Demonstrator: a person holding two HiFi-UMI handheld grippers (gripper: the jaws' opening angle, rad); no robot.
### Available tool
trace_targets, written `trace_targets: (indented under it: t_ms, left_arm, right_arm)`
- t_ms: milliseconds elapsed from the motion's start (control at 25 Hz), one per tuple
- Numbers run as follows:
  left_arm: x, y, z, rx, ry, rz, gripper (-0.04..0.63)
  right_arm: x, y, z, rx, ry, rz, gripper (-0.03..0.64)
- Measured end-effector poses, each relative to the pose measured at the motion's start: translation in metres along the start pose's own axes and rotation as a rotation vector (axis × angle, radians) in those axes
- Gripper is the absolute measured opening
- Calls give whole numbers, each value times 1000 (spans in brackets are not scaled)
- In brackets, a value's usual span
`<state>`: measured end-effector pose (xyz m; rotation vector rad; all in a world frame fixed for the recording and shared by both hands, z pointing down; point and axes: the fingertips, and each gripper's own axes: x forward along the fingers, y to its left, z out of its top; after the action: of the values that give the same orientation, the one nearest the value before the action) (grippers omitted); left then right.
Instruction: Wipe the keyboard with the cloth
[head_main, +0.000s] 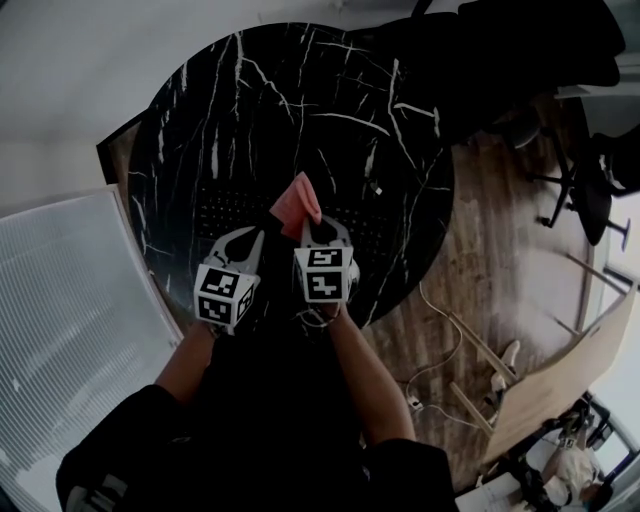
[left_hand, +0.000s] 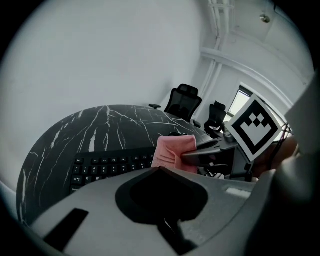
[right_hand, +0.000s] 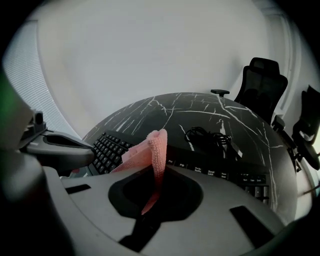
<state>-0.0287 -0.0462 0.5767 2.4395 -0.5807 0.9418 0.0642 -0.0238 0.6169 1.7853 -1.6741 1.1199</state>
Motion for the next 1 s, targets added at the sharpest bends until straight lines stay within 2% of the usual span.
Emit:
trace_targets:
  t_ms: [1000]
  left_arm:
    - [45, -111, 7, 81, 19, -56, -2]
  right_arm:
    - [-49, -105, -34, 67, -27, -58, 6]
